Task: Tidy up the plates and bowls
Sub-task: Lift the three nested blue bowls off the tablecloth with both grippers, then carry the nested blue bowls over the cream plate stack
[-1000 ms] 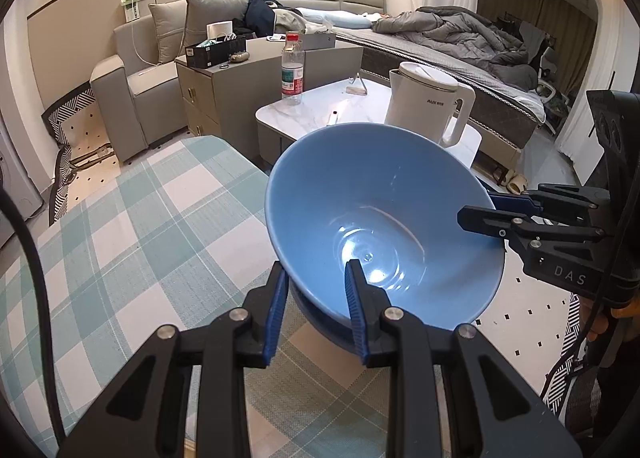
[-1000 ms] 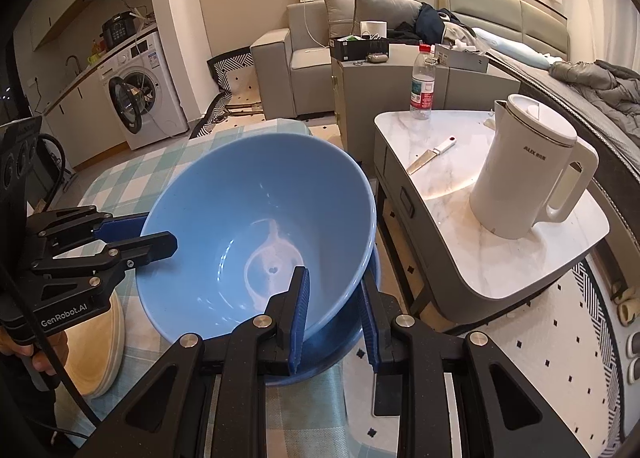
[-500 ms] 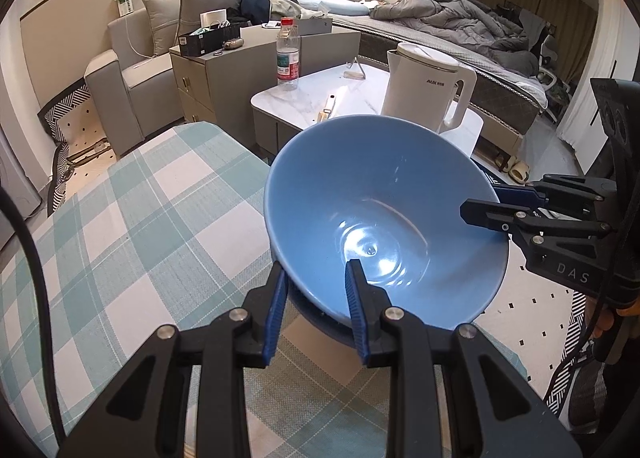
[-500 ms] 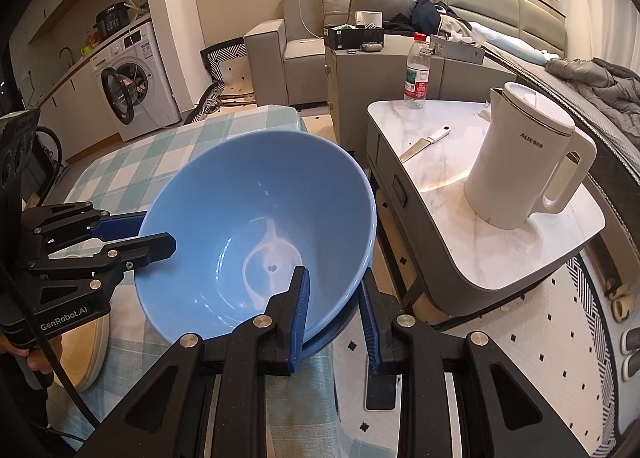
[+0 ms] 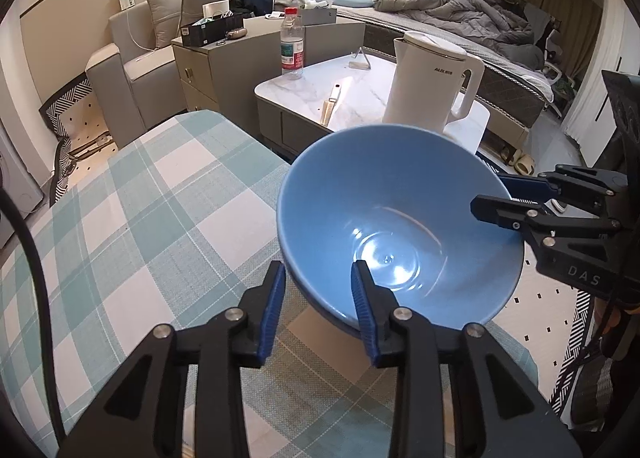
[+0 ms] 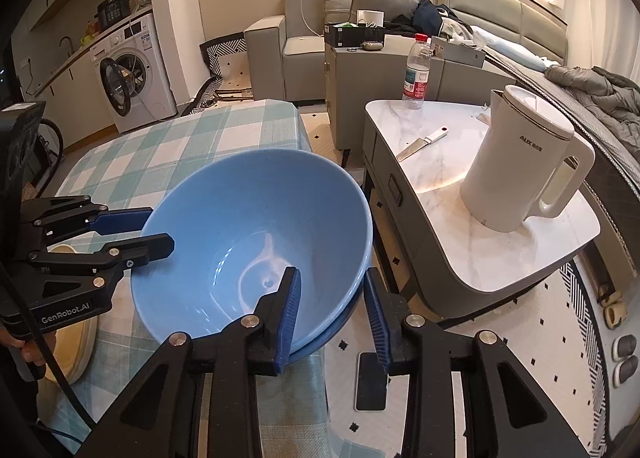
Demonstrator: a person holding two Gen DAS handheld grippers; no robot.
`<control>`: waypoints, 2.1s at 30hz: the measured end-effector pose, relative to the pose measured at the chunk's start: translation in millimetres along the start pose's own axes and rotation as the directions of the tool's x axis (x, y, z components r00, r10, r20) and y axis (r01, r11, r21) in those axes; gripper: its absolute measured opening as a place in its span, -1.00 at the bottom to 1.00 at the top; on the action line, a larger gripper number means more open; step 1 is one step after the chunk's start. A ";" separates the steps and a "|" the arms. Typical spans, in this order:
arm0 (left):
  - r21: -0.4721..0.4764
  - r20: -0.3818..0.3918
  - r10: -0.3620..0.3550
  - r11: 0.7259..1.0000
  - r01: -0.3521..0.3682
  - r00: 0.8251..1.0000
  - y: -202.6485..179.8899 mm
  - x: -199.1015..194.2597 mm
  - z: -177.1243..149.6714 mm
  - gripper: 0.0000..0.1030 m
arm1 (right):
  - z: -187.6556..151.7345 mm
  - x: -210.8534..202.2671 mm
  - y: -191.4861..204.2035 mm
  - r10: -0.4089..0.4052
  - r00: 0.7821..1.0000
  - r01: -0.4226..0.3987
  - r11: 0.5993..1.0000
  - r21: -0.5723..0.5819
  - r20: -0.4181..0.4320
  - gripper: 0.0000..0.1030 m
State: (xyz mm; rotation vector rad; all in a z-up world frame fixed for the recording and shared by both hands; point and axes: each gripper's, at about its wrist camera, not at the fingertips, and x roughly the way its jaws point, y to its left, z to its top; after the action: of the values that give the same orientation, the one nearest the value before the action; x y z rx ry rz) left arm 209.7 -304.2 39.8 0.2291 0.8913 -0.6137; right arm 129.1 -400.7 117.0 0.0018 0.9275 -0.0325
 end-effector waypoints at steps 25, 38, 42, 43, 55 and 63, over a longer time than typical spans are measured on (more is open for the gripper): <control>-0.097 -0.041 -0.139 0.986 0.135 0.989 14.1 23.6 -2.8 -0.15 | -2.9 35.2 -20.1 0.160 0.987 -0.157 0.978 0.137 -0.007 -0.16; -0.087 -0.049 -0.105 0.991 0.101 0.993 10.1 18.8 -5.5 -0.24 | -4.5 27.6 -14.0 0.168 0.986 -0.168 0.978 0.120 0.009 -0.17; -0.081 -0.034 -0.091 0.993 0.088 0.995 10.5 10.4 -4.8 -0.25 | -3.3 21.7 -9.6 0.173 0.985 -0.174 0.978 0.113 0.022 -0.17; -0.080 -0.030 -0.088 0.993 0.086 0.996 10.9 8.3 -4.5 -0.25 | -3.0 19.7 -8.3 0.175 0.984 -0.176 0.978 0.112 0.026 -0.17; -0.088 0.027 -0.045 0.995 0.048 0.999 19.9 -29.2 -11.3 -0.25 | -0.1 -4.2 15.8 0.208 0.976 -0.213 0.975 0.071 0.067 -0.17; -0.105 0.063 -0.016 0.994 0.023 0.998 28.6 -55.9 -23.2 -0.25 | 0.4 -26.9 40.1 0.225 0.971 -0.228 0.973 0.033 0.087 -0.17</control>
State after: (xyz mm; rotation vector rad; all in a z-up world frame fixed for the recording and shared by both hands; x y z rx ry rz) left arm 184.9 -248.6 67.5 0.1055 0.8638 -0.5867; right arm 114.5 -359.9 138.3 0.1453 0.8385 0.1586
